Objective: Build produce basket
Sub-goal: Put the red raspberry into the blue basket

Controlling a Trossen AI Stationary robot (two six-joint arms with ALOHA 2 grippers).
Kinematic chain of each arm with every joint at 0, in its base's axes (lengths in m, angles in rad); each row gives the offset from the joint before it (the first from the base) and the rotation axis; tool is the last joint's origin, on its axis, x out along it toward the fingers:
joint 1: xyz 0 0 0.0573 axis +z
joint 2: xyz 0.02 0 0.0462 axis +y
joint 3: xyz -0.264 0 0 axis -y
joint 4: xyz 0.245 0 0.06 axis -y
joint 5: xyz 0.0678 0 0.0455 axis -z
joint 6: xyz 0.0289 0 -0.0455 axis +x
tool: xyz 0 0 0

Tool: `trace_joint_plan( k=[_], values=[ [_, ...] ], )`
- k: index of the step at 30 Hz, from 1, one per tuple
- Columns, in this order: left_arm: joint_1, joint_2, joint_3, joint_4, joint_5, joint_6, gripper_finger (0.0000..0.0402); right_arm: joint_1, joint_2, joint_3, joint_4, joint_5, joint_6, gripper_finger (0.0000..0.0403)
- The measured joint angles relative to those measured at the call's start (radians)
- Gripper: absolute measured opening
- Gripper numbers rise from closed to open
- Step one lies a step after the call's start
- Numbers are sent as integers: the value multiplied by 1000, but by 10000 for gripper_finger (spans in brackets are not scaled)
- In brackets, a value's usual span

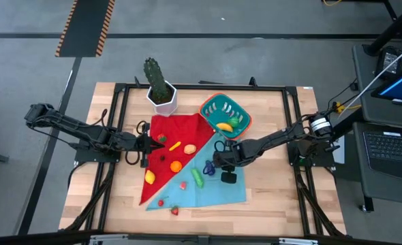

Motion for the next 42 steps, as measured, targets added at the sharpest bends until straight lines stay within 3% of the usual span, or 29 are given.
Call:
trace_joint_plan(
  k=[12,23,28,37,42],
  values=[
    [0,0,0,0,0,0,0,-27,-27,131,-184,23,-1,82],
    [0,0,0,-6,0,0,0,-78,-261,66,-214,78,-4,82],
    [0,0,0,-7,0,0,0,-78,-397,-109,-33,109,12,82],
    [0,0,0,7,0,4,0,-80,-604,-451,485,108,-63,82],
    [0,0,0,16,0,3,0,-103,-673,-563,685,47,-124,79]
  ],
)
